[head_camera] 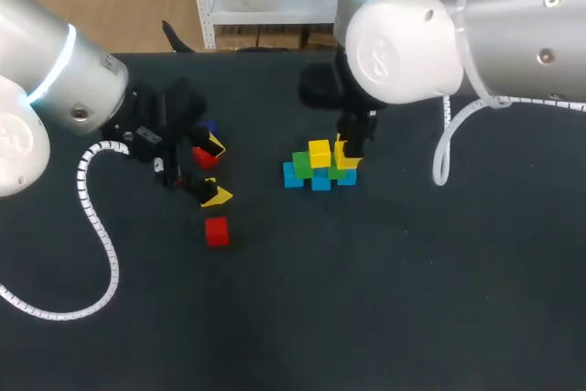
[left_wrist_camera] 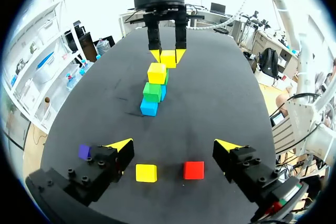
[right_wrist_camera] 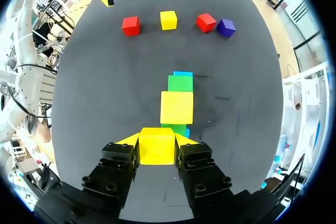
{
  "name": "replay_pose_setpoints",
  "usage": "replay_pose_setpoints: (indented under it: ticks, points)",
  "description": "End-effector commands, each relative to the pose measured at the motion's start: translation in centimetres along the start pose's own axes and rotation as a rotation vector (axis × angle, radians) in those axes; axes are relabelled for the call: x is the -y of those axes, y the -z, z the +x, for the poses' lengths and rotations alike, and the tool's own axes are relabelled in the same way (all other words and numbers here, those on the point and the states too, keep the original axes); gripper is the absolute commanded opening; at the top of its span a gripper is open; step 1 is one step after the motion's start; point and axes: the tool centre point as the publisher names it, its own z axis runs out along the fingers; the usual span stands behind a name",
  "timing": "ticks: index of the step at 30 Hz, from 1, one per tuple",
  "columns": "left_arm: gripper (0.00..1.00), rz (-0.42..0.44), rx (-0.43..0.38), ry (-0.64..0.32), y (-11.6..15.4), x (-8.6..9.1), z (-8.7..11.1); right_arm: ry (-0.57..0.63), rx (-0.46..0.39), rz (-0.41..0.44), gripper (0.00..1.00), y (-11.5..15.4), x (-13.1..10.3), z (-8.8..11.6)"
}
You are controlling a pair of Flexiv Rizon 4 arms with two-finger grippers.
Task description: Place the blue cubes, place green cubes on the blue cubes, place the yellow cubes on the green cubes, then place the red cubes on the yellow cubes, and place purple cube on the red cubes.
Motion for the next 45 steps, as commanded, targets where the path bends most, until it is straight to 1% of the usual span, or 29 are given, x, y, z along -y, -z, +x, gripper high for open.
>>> replay_pose_setpoints:
  ticks: [1, 45]
  points:
    - [1.00, 0.001, 0.006, -0.003, 0.01, -0.02, 0.18, 0.001, 0.000, -0.004, 0.00, -0.08, 0.10, -0.05]
    - [1.00, 0.001, 0.006, -0.003, 0.01, -0.02, 0.18, 0.011, -0.017, -0.009, 0.00, -0.66, 0.62, -0.21]
